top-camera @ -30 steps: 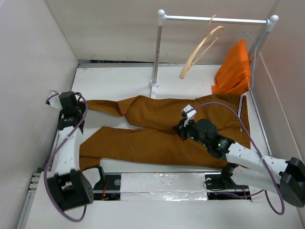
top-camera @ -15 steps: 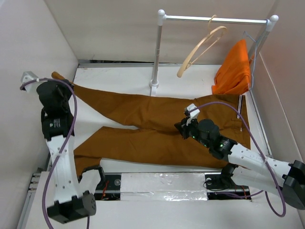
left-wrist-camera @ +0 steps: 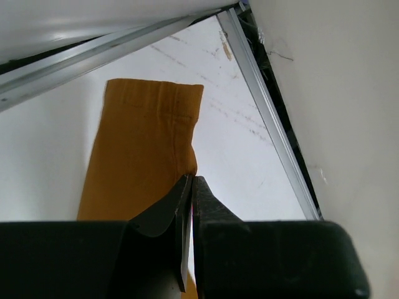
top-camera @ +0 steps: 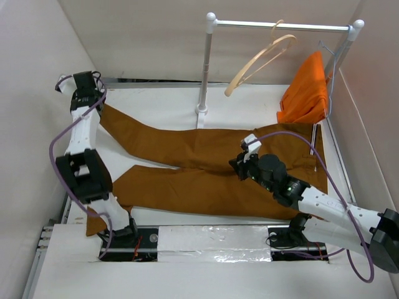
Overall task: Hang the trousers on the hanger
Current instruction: Flatten out the trousers at the center of the board, then fold the trousers at the center of the board.
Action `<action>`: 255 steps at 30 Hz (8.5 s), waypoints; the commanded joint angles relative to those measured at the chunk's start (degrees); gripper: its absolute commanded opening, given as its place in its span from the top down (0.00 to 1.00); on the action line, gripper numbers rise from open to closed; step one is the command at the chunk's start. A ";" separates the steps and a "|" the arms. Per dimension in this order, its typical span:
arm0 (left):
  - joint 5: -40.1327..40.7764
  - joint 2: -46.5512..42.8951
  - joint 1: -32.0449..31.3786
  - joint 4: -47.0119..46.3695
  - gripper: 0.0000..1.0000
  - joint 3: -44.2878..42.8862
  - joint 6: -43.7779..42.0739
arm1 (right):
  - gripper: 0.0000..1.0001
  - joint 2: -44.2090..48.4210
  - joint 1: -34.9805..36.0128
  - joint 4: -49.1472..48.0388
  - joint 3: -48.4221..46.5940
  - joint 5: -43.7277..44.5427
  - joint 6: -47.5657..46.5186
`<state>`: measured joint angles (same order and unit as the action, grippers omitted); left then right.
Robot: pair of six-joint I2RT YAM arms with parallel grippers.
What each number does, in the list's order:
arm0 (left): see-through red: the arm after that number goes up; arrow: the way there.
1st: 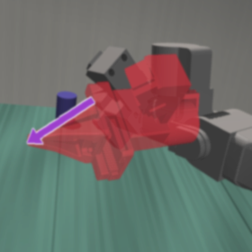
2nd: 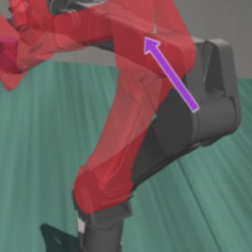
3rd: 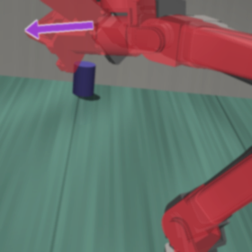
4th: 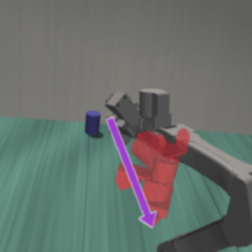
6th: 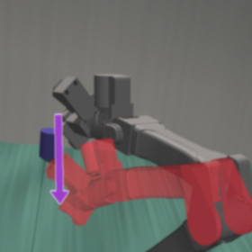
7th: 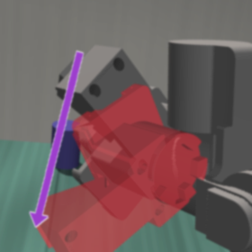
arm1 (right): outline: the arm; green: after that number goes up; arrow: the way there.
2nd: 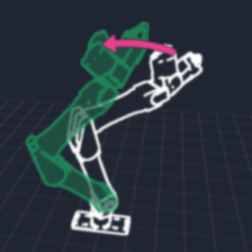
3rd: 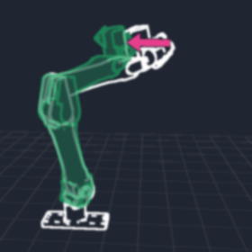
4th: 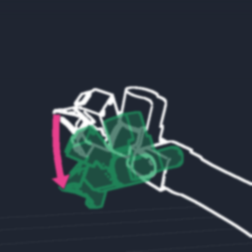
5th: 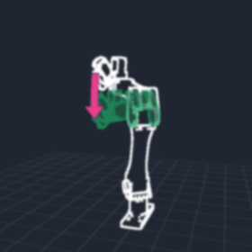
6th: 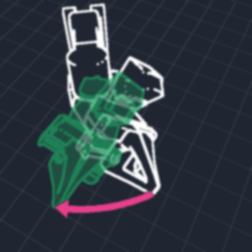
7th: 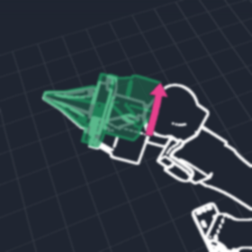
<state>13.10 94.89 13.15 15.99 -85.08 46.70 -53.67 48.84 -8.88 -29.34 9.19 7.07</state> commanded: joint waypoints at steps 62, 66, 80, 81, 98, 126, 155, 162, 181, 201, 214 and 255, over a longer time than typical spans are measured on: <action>9.22 -58.15 -32.83 4.75 0.75 25.49 -14.17 | 0.40 -56.50 27.36 -4.23 -42.70 -8.58 -4.61; 9.92 -61.13 -32.83 6.25 0.72 26.10 -15.67 | 0.39 -65.57 28.50 1.67 -52.99 -6.65 -6.45; 9.05 -68.00 -32.83 8.53 0.70 34.71 -15.06 | 1.00 -72.74 28.50 10.38 -63.30 6.01 -7.60; 8.87 -67.82 -32.83 8.45 0.70 35.59 -14.45 | 1.00 -70.98 28.50 10.03 -62.86 6.01 -7.34; -1.41 -58.33 -32.83 -1.22 0.69 48.07 -6.80 | 1.00 -23.52 10.24 -11.94 -8.57 -0.93 5.22; 7.65 -61.75 -32.83 4.84 0.50 67.58 17.28 | 1.00 -10.67 6.18 -4.03 8.16 -0.14 11.30; 14.75 -62.72 -32.83 3.00 0.91 71.10 25.02 | 1.00 -4.86 2.93 -4.12 10.27 -2.86 10.95; 15.28 -66.93 -32.83 4.92 1.00 63.48 17.92 | 0.79 -5.04 2.93 -3.69 9.13 -4.35 10.86; 27.06 -75.72 -32.83 9.32 1.00 23.63 -17.60 | 1.00 15.95 -20.16 15.82 8.60 7.68 24.13; 13.26 -86.19 -33.45 2.12 1.00 25.14 -26.13 | 0.49 -20.85 -56.05 -5.69 4.12 -22.64 29.83; 12.39 -87.86 -34.50 4.05 1.00 26.54 -25.08 | 0.40 -30.66 -51.74 -5.27 -10.04 -19.84 27.75; 12.56 -98.67 -41.89 0.27 1.00 40.17 -23.32 | 0.31 -6.83 -64.56 25.22 -4.51 -8.09 21.84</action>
<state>26.28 0.38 -28.45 19.07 -45.32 23.42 -69.14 -14.22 10.09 -35.22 -7.20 28.45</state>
